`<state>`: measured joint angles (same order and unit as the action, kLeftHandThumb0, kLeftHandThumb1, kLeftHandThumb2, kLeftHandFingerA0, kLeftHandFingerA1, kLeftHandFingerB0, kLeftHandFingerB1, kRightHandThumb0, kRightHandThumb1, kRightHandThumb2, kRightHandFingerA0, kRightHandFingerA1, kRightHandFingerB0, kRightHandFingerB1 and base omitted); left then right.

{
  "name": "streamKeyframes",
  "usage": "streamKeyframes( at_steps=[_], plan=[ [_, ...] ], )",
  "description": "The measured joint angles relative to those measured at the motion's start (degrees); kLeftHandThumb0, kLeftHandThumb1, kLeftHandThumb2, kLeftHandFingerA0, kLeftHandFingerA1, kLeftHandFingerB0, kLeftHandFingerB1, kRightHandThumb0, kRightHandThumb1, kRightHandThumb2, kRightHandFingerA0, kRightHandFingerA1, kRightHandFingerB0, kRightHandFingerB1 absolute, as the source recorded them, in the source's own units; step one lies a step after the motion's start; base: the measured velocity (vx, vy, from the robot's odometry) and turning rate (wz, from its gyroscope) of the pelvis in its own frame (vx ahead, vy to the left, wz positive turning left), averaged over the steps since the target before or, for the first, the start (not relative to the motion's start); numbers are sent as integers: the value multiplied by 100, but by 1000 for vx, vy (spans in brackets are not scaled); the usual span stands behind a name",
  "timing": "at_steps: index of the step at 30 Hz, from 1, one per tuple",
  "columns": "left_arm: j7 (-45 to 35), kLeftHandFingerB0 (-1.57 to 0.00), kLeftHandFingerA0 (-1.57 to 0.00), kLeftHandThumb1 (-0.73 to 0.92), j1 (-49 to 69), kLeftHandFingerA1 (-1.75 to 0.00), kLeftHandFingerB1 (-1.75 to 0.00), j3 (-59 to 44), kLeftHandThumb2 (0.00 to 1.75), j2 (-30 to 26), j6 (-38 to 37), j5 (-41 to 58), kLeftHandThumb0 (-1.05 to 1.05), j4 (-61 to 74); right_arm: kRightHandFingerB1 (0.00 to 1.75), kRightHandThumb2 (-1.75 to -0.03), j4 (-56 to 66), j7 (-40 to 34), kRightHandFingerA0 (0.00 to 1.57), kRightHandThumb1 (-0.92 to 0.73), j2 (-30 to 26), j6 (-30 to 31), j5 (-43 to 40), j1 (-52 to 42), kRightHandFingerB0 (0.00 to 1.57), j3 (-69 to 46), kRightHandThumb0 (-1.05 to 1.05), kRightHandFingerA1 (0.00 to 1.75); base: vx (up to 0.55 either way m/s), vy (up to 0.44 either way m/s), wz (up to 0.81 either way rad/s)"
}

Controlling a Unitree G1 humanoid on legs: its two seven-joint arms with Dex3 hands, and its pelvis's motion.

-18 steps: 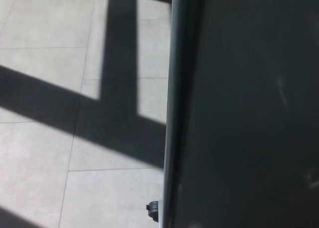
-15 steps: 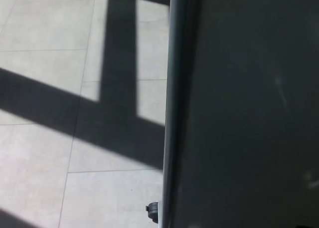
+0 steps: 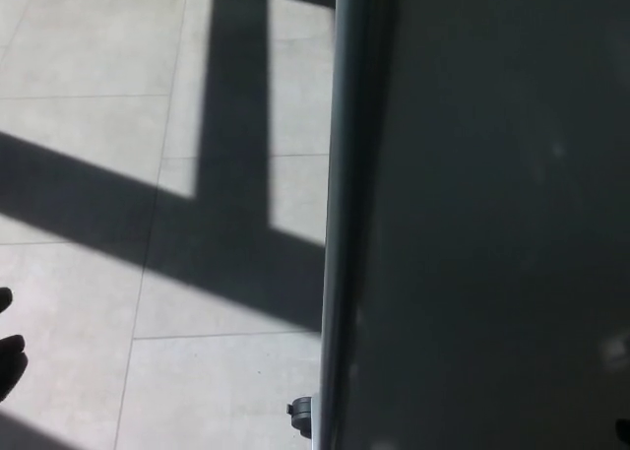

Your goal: A white board is being place on the right hand side and parallel to the robot and the robot uses its left hand to grab on the leftside of the whiteboard and drag the whiteboard from the right hand side to the left hand side

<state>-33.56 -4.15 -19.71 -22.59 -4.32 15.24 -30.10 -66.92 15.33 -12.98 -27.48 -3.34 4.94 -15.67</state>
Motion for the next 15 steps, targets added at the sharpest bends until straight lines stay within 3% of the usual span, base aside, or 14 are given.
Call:
streamKeyframes(
  at_steps=[3, 8, 9, 10, 11, 14, 15],
  plan=[
    [-74, -25, -31, 53, -218, -42, -35, 271, 63, -29, 249, 26, -35, 589, 31, -63, -17, -100, 89, -76, -8, -193, 57, -41, 31, 96, -46, 48, 0, 0, 0],
    [-158, -25, -30, 51, -414, -42, -35, 891, 63, -48, 595, -16, -37, 1374, 32, -64, -89, -178, 89, -74, -5, -448, 76, -205, 33, 147, -45, 53, 0, 0, 0],
    [-164, -10, -16, 42, -438, -53, -50, 984, 93, -49, 636, -34, -21, 1464, 32, -64, -90, -179, 89, -75, -3, -466, 74, -235, 34, 147, -42, 57, 0, 0, 0],
    [-172, -10, -16, 42, -480, -53, -50, 1120, 93, -51, 706, -60, -21, 1593, 32, -64, -88, -170, 89, -75, 9, -486, 61, -282, 34, 141, -42, 57, 0, 0, 0],
    [-181, -20, -28, 50, -519, -42, -34, 1215, 63, -52, 748, -73, -36, 1658, 32, -64, -87, -161, 94, -73, 18, -487, 50, -311, 34, 132, -40, 60, 0, 0, 0],
    [-222, -19, -24, 49, -731, -39, -32, 1579, 61, -42, 942, -96, -31, 1872, 33, -64, -82, -109, 92, -71, 111, -483, -9, -380, 34, 108, -43, 62, 0, 0, 0],
    [-219, -6, -11, 37, -791, -51, -48, 1656, 89, -35, 1013, -100, -23, 1919, 33, -64, -81, -103, 92, -72, 139, -481, -21, -396, 35, 107, -44, 63, 0, 0, 0]
  ],
)
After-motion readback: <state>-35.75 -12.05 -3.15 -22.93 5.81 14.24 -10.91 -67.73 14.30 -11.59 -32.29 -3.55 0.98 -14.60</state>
